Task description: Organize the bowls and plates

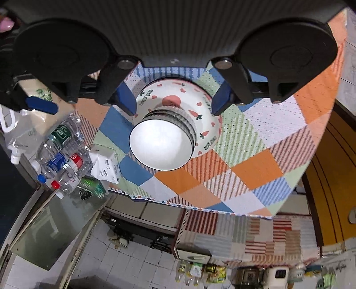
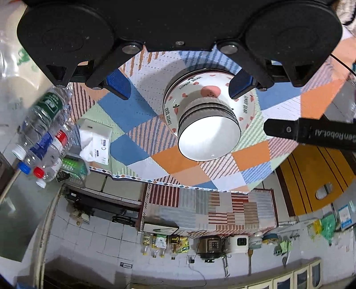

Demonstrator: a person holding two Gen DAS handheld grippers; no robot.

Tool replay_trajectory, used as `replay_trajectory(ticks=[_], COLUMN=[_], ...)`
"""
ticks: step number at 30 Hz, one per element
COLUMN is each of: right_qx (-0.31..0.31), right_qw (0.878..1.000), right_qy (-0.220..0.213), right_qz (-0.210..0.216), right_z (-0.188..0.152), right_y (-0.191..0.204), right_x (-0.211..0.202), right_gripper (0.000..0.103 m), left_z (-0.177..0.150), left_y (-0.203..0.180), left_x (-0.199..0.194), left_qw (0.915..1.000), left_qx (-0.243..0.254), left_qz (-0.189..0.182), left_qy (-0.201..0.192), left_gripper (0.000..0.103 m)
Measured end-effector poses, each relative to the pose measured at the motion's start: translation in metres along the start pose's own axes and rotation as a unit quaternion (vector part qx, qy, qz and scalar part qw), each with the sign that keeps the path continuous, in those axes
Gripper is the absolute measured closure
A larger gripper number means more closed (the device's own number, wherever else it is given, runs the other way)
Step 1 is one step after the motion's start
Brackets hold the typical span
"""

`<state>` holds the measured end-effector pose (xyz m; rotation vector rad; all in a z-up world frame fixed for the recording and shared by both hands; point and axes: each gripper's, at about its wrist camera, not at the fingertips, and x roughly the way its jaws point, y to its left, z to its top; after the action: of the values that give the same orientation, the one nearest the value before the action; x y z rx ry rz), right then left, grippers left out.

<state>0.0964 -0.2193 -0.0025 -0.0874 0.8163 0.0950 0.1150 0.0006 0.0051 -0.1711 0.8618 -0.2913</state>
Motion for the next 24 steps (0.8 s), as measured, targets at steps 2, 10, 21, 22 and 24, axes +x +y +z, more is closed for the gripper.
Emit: replay_trajectory(ticks=[2,10,21,22,24], right_qx=[0.006,0.014,0.002,0.005,0.008], right_qw=[1.000,1.000,0.998,0.998,0.998], right_qy=[-0.003,0.004,0.001,-0.001,-0.004], right_qz=[-0.002,-0.024,-0.062,-0.061,-0.059], right_z=[-0.003,-0.016,-0.028,-0.029,-0.031], right_y=[-0.001,0.000,0.008,0.008,0.008], right_x=[-0.007,-0.021,-0.027,-0.027,-0.027], right_gripper=[0.006,0.006,0.006,0.006,0.006], left_z=[-0.006,-0.025,-0.045,-0.046,-0.048], left_y=[-0.005,-0.016,-0.009,-0.008,-0.007], left_x=[-0.007,-0.024,-0.033,-0.034,-0.035], left_qw=[0.9998,0.9972,0.9936,0.9931,0.9932], left_qx=[0.012,0.032,0.022,0.023,0.024], left_qz=[0.015,0.066,0.110,0.114,0.113], left_qy=[-0.004,-0.017,-0.006,-0.009,-0.013], left_gripper=[0.023,0.011,0.010,0.010,0.010])
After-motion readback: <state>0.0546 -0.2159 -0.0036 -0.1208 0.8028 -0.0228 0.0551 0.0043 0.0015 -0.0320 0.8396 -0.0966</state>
